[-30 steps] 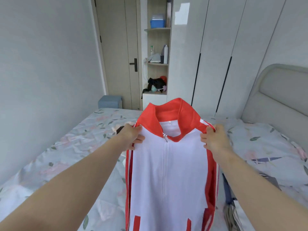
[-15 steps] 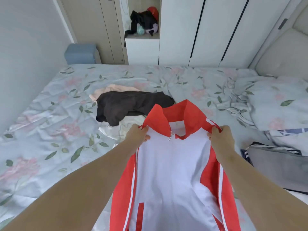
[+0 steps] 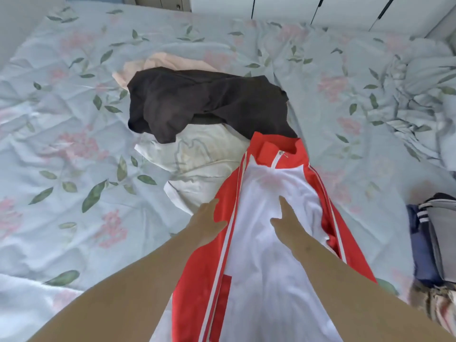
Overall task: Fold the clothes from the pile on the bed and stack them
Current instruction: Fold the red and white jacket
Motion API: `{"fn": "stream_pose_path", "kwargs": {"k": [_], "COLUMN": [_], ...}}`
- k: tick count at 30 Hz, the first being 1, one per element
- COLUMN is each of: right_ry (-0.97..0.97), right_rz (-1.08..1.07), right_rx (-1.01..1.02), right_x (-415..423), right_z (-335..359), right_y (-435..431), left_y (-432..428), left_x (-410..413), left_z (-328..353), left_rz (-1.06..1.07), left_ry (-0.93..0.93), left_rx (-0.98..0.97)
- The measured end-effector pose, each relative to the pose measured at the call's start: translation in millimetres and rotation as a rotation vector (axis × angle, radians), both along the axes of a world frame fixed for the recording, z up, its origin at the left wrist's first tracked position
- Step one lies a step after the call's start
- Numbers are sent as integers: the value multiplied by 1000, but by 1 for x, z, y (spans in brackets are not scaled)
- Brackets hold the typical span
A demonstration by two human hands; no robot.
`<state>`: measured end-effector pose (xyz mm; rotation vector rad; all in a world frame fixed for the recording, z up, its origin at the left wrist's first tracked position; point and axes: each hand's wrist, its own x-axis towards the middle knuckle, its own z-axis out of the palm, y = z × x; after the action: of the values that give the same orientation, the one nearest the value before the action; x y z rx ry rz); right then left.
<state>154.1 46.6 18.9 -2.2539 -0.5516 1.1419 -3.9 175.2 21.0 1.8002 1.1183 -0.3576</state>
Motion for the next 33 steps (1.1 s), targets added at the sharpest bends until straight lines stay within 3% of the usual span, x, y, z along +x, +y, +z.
{"fn": "stream_pose_path", "kwargs": {"k": [7, 14, 17, 21, 25, 28, 30, 33], "right_ry": [68, 146, 190, 193, 178, 174, 178, 187], "right_rz": [168, 233, 217, 237, 269, 272, 267, 277], "right_rx": [-257, -371, -367, -392, -455, -476, -478, -469], "right_x": [-12, 0, 5, 5, 2, -2, -3, -2], "right_z": [-73, -83, -80, -86, -91, -92, -92, -93], "right_y": [0, 9, 9, 8, 9, 9, 8, 6], "left_y": [-29, -60, -44, 13, 80, 98, 85, 41], "left_x": [-13, 10, 6, -4, -1, 22, 32, 40], "left_z": [-58, -84, -80, -58, -36, -39, -48, -63], "left_rz": [-56, -159, -104, 262, 822, 1082, 903, 484], "left_ry": [201, 424, 299, 208, -43, -450, -517, -441], "left_rx": [182, 506, 592, 671, 405, 39, -41, 91]}}
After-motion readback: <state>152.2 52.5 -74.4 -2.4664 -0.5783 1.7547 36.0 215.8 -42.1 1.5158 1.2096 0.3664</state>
